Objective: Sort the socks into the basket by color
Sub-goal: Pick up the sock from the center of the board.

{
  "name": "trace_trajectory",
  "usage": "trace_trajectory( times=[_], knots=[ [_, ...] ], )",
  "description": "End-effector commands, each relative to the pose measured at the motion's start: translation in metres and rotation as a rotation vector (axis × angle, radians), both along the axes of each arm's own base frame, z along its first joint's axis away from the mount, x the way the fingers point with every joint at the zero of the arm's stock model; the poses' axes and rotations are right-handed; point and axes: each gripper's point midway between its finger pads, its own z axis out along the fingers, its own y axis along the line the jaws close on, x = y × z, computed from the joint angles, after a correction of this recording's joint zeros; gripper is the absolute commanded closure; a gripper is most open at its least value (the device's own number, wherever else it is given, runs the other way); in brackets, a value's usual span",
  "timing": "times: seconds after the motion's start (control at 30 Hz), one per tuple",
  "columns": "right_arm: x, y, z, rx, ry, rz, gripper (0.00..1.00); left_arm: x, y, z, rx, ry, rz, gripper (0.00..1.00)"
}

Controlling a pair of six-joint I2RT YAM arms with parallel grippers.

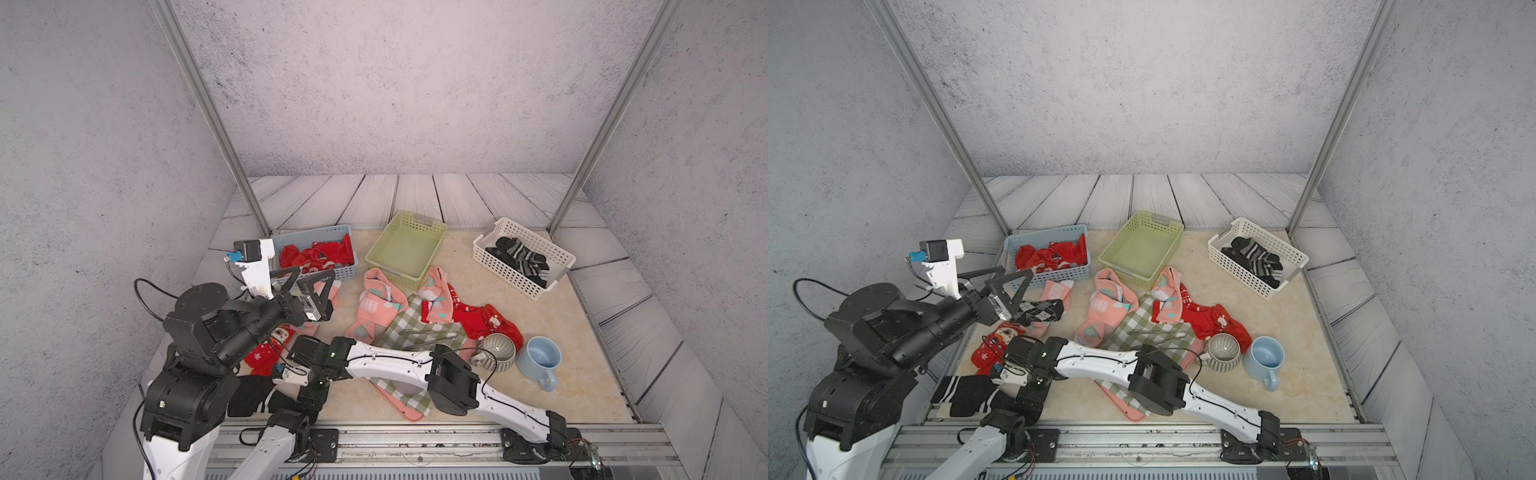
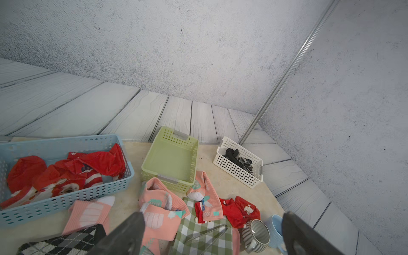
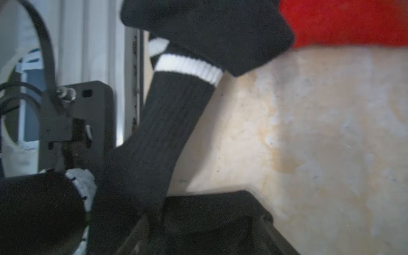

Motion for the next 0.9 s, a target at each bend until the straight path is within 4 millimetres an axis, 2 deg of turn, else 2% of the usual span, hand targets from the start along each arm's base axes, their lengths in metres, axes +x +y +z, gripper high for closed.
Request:
trace_trajectory(
  times=[0.0,0.2,0.33,0.43,0.63,0.87],
  knots=[
    [0.010,-0.017,-0.017,-0.100,-0.052,-0.059,0.40,0.002,-0.001,0.001,-0.021,-0.003,-0.003,0.01],
    [0.041,-0.032,-0.016,-0.124,-0.087,-0.192,0.82,0.003,0.000,-0.001,-0.027,0.001,0.006,0.02],
    [0.066,-0.045,-0.007,-0.108,-0.065,-0.279,0.93,0.003,0.000,-0.003,-0.028,0.004,0.005,0.02],
    [0.076,-0.055,0.005,-0.086,-0.059,-0.309,1.00,0.005,0.000,-0.007,-0.025,0.013,0.008,0.02],
    [0.076,-0.065,0.037,-0.026,-0.051,-0.324,1.00,0.010,0.005,-0.022,-0.003,0.057,0.046,0.02],
    [0.076,-0.082,0.090,0.100,-0.012,-0.355,1.00,0.012,0.028,-0.052,0.059,0.143,0.176,0.00]
  ],
)
